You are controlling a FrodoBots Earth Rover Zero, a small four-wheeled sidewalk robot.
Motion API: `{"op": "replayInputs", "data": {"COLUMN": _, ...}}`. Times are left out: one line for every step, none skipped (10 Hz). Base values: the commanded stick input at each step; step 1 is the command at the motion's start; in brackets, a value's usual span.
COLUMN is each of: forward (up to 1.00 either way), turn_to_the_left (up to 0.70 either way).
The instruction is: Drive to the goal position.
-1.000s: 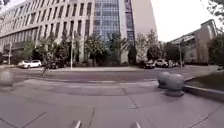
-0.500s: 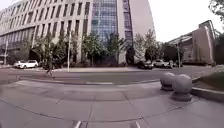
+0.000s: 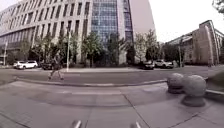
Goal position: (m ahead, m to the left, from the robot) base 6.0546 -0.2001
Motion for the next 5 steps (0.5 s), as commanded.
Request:
{"op": "replayInputs", "data": {"forward": 0.7, "turn_to_the_left": 0.0}}
{"op": "replayInputs", "data": {"forward": 0.7, "turn_to_the_left": 0.0}}
{"op": "replayInputs", "data": {"forward": 0.7, "turn_to_the_left": 0.0}}
{"op": "replayInputs", "data": {"forward": 0.7, "turn_to_the_left": 0.0}}
{"op": "replayInputs", "data": {"forward": 0.7, "turn_to_the_left": 0.0}}
